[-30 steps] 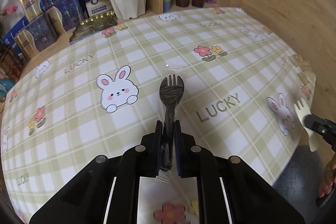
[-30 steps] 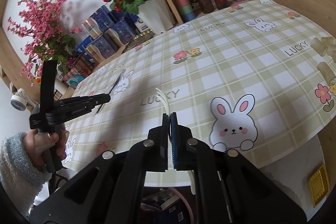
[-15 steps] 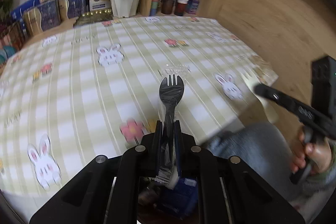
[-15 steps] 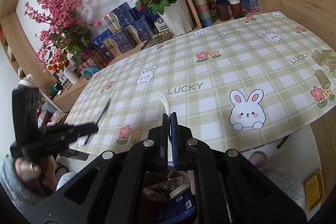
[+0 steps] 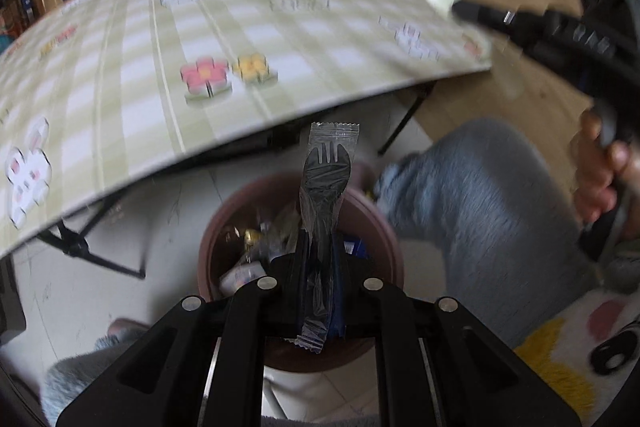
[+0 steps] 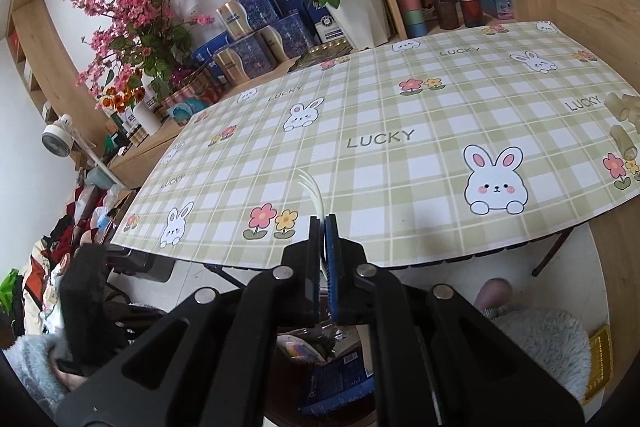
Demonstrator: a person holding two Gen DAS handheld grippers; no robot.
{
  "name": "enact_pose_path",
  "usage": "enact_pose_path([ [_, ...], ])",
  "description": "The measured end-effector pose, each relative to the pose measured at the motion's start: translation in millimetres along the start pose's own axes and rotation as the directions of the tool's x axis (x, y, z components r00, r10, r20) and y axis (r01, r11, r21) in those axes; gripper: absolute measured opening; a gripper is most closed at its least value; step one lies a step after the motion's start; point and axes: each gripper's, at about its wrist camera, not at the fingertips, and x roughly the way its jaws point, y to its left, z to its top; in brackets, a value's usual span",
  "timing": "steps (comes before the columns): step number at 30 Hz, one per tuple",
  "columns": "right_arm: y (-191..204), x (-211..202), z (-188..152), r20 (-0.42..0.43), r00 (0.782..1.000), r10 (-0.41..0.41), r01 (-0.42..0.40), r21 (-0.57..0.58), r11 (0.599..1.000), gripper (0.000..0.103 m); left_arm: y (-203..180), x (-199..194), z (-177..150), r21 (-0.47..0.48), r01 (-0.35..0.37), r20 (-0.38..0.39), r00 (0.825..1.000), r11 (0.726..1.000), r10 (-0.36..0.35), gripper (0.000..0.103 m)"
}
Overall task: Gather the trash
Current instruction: 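Carry the fork over the bin and release it with the left gripper while right holds the spoon, then carry the spoon over the bin and open the right gripper to drop it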
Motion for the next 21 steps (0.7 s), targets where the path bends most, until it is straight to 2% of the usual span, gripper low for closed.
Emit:
enact_pose_path([
  [3,3,2,-3,-0.01,1.0,0.001,-0.002,-0.007,1.0,0.007,3,19,-7,-0.025,-0.011,-0.051,0.999,1.0,0.01,0.011],
  [7,4,3,-7,-0.023,1.0,-0.001,0.001,-0.012,1.0,0.007,11,33,-12,-0.06,-0.003,-0.074,0.997,0.998,-0.001,0.014],
  [9,3,3,-10,-0.031,1.0,-0.004,0.004,-0.012,1.0,0.007,13,33,-10,-0.074,-0.011,-0.064,0.998,0.997,0.006,0.027],
  [11,3,4,-13,-0.038,0.999,-0.004,0.004,-0.01,1.0,0.007,16,26,-9,-0.092,-0.02,-0.026,1.0,0.996,0.018,0.046],
  [14,4,8,-18,-0.055,0.998,0.003,-0.003,-0.008,1.0,0.007,19,9,-5,-0.121,-0.066,0.048,0.996,0.99,0.072,0.06],
  [15,4,9,-21,-0.063,0.998,0.006,-0.006,-0.009,1.0,0.007,21,-1,-4,-0.141,-0.089,0.089,0.991,0.986,0.102,0.064],
  [17,7,13,-27,-0.083,0.997,0.013,-0.014,-0.014,1.0,0.007,23,-24,-5,-0.19,-0.126,0.185,0.969,0.974,0.161,0.081],
  [19,11,20,-34,-0.114,0.993,0.02,-0.023,-0.021,1.0,0.007,24,-40,-9,-0.231,-0.17,0.25,0.941,0.958,0.227,0.088],
  [21,14,27,-40,-0.141,0.99,0.024,-0.028,-0.028,0.999,0.007,24,-51,-14,-0.268,-0.223,0.282,0.912,0.937,0.298,0.091],
])
